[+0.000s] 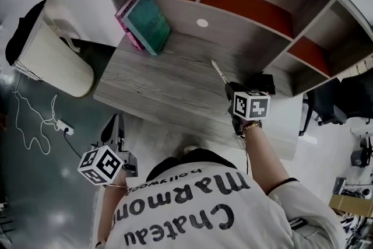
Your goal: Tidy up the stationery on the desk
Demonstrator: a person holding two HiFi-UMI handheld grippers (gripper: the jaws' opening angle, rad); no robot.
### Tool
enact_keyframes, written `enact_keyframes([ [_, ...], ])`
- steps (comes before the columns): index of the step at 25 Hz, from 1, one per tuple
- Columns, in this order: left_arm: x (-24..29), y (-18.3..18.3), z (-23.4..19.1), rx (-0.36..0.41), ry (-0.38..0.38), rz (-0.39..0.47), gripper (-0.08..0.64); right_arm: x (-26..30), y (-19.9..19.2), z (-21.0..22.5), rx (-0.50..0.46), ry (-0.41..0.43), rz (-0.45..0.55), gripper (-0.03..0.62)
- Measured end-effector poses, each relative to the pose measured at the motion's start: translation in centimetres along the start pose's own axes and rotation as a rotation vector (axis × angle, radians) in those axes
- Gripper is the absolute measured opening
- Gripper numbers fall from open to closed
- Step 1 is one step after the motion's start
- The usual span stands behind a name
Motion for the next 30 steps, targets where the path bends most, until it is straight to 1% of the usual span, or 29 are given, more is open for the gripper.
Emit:
enact_keyframes([
  [4, 0.4, 0.3, 0.3, 0.007, -0.067, -0.013, 0.015, -3.1, -0.9, 0.4, 0.026, -0.043, 0.015, 0.063],
  [10, 1.6, -0.8, 2.1, 0.015, -0.188, -0.059, 0.015, -7.8, -2.8, 2.6, 0.066, -0.139, 0.038, 0.063],
  [18, 2.2, -2.1, 4.4, 0.034, -0.312, -0.116, 0.015, -13.9, -5.7, 5.2, 0.138, -0.262, 0.071, 0.063],
  [21, 1.4, -2.6, 5.0, 0.047, -0.334, -0.131, 0.015, -15.9, -6.8, 5.7, 0.161, -0.292, 0.08, 0.063],
  [25, 0.3, -3.5, 5.3, 0.059, -0.352, -0.153, 0.015, -17.9, -7.6, 6.5, 0.169, -0.329, 0.102, 0.063],
  [30, -1.0, -4.9, 4.7, 0.056, -0.352, -0.179, 0.015, -19.7, -7.8, 7.4, 0.183, -0.368, 0.137, 0.063],
])
Point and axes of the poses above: the fingertips, and each gripper's own axes: x forward along the fingers, z to its right, y out of its top, the point moved 4 cm from there along -x, backward along the fingers, and after that the axes turned 13 degrees about -y, right-handed, at the moved point
